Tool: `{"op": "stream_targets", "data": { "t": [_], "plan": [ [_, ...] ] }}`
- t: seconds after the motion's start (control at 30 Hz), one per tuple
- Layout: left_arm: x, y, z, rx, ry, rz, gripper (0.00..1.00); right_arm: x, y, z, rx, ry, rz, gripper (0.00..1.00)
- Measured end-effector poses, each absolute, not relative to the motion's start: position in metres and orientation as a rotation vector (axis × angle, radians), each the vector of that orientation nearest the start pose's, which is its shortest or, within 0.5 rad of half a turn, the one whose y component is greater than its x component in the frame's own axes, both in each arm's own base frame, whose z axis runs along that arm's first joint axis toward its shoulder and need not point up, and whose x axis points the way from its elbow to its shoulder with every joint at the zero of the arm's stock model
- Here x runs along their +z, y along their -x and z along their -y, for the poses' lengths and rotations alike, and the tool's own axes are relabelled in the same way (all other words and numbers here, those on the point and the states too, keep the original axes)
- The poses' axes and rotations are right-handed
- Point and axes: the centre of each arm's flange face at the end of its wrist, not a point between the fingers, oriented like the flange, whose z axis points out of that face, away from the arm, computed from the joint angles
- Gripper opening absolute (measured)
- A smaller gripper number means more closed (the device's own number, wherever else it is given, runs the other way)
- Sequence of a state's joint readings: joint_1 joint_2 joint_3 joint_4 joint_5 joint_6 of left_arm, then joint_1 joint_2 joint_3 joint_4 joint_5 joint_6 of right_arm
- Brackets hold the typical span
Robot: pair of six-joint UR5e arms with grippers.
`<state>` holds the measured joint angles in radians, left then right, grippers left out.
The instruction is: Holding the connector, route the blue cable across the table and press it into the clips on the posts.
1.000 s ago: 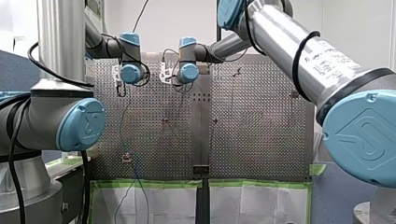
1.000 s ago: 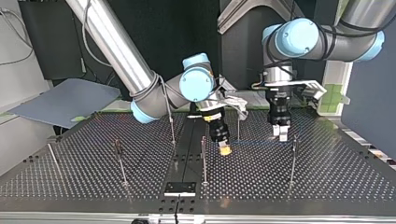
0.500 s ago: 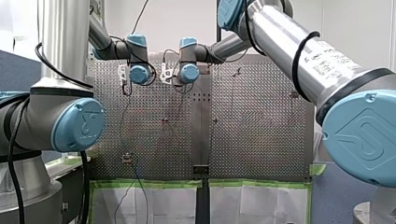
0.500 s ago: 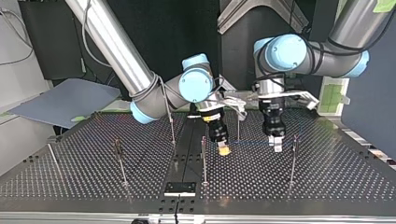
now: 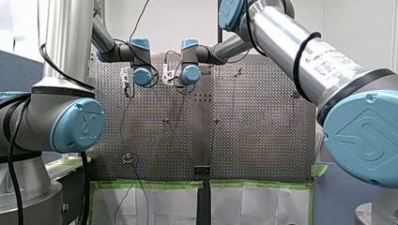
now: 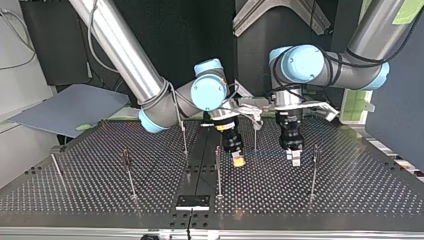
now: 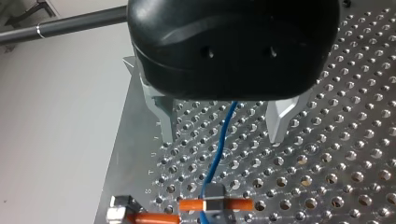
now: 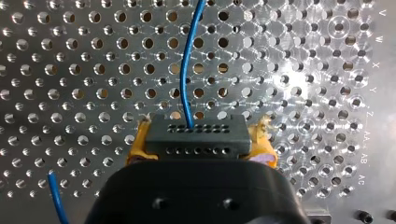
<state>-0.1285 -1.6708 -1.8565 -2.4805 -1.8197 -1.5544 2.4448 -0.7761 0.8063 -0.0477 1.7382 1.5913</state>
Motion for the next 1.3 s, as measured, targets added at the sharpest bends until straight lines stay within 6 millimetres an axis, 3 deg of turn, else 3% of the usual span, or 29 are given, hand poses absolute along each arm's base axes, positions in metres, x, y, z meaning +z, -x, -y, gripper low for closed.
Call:
{"op": "stream_targets", "data": {
  "t": [0.07,0.1,0.17,0.2,0.23,0.63,0.8,1.3],
  "plan": [
    [0.368,-0.508,0.175,0.061,0.122,-1.299,0.32,0.35,-0.685,0.421,1.736,-1.689,0.802,0.0],
    [0.368,-0.508,0.175,0.06,0.124,-1.3,0.32,0.35,-0.685,0.421,1.736,-1.689,0.803,0.0],
    [0.368,-0.507,0.175,0.057,0.125,-1.301,0.12,0.35,-0.685,0.421,1.735,-1.69,0.803,0.0],
    [0.368,-0.507,0.175,0.056,0.126,-1.302,0.12,0.35,-0.685,0.421,1.735,-1.69,0.803,0.0],
    [0.368,-0.507,0.175,0.056,0.127,-1.303,0.0,0.349,-0.685,0.421,1.734,-1.691,0.803,0.0],
    [0.36,-0.503,0.174,0.064,0.122,-1.36,0.0,0.339,-0.683,0.421,1.716,-1.709,0.81,0.0],
    [0.346,-0.494,0.175,0.074,0.11,-1.416,0.0,0.329,-0.68,0.42,1.697,-1.727,0.818,0.0],
    [0.299,-0.477,0.163,0.049,0.161,-1.436,0.0,0.275,-0.662,0.416,1.592,-1.825,0.862,0.0]
  ]
}}
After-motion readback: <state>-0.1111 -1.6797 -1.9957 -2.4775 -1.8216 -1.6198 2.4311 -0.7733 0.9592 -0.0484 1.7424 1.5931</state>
